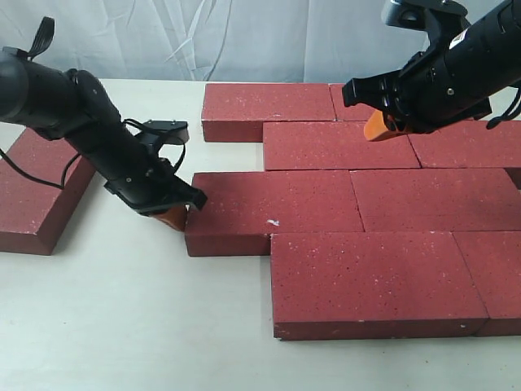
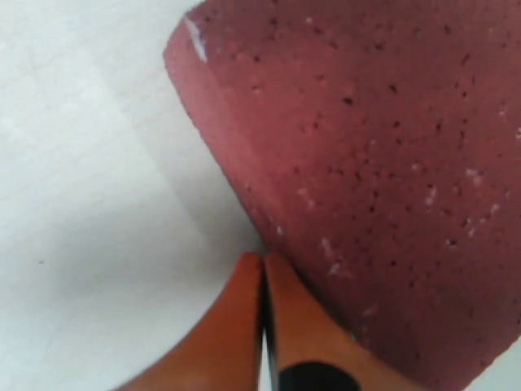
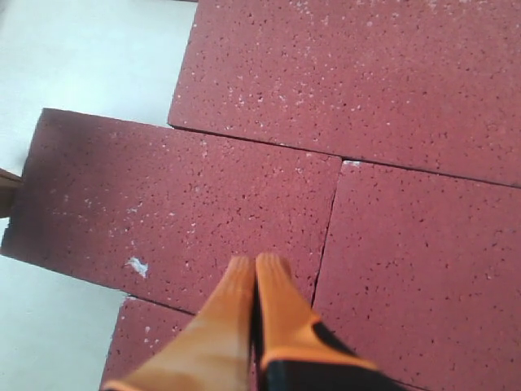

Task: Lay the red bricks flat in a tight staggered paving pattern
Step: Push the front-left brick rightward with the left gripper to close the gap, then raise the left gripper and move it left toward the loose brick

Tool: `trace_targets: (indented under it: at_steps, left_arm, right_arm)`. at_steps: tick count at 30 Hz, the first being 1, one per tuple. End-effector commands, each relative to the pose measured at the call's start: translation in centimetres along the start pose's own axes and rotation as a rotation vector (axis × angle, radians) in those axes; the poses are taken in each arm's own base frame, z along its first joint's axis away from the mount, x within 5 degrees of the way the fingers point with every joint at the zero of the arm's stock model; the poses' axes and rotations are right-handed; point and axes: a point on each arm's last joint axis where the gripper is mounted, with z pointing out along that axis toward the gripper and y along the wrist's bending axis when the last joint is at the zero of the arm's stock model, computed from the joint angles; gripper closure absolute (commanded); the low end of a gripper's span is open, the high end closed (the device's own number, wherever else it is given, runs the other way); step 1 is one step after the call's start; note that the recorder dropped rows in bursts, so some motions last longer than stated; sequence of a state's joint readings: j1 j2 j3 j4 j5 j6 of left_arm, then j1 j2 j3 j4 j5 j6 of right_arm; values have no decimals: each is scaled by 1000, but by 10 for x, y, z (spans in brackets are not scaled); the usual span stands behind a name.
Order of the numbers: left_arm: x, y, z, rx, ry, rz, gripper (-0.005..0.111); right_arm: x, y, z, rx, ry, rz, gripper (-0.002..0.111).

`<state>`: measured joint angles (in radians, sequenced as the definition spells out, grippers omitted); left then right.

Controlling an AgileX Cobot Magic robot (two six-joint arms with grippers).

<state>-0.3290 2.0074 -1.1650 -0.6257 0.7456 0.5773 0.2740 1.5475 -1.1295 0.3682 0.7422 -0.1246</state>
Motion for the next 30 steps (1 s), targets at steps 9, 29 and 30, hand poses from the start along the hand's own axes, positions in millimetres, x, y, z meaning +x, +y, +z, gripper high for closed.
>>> trace_targets:
  at_steps: [9, 29, 30]
  left_arm:
    - [-1, -8, 3, -29, -7, 61, 107]
    - [-5, 21, -47, -154, -72, -29, 107]
    - [-5, 19, -52, -162, -83, -26, 107]
  right_arm:
    - [0, -1, -2, 1, -7, -4, 109]
    - [0, -1, -2, 0, -5, -4, 109]
    - [0, -1, -2, 0, -5, -4, 109]
